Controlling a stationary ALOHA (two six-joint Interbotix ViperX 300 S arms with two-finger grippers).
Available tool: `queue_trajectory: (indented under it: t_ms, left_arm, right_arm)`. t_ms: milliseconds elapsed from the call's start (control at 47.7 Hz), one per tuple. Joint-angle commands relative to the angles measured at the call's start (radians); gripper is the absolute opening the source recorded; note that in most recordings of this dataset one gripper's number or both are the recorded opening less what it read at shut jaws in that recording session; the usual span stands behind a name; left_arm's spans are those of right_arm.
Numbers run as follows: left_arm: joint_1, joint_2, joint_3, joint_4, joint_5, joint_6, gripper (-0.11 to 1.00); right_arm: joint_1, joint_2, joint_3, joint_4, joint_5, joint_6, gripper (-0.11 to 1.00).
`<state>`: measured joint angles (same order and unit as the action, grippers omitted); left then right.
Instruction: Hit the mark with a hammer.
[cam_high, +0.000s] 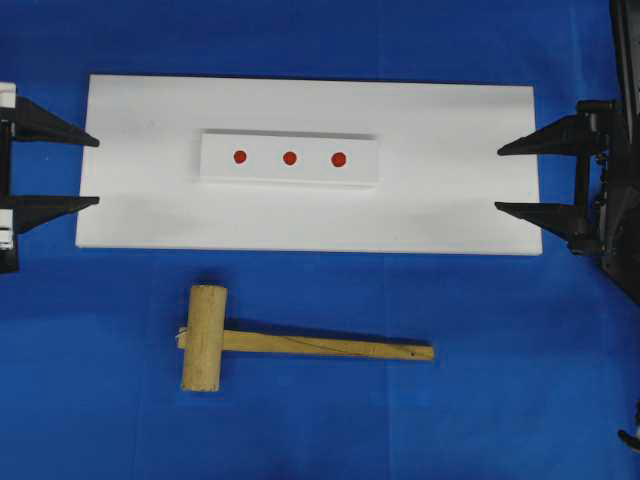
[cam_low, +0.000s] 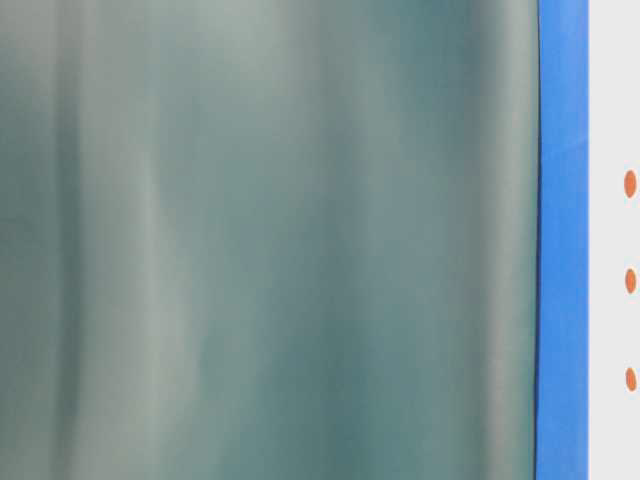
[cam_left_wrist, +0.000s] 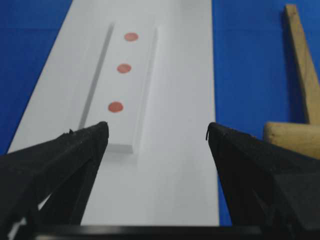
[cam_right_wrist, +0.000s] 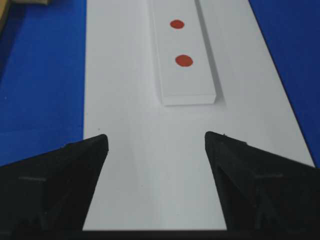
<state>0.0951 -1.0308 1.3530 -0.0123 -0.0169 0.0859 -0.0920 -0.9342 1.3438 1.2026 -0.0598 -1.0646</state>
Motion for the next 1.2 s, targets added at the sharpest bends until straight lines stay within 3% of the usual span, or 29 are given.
queue_trajectory:
  t_ms: [0,1174]
  left_arm:
    - [-0.003,-0.008,-0.006,0.003,-0.005,0.02,0.77]
    - [-0.018,-0.029,-0.002,-0.003,-0.003,0.023,0.75]
  right_arm:
    - [0.0,0.0,-0.009,0.002,-0.005,0.002,0.68]
    - [-0.002,0.003,-0.011,0.0,-0.014,0.002,0.68]
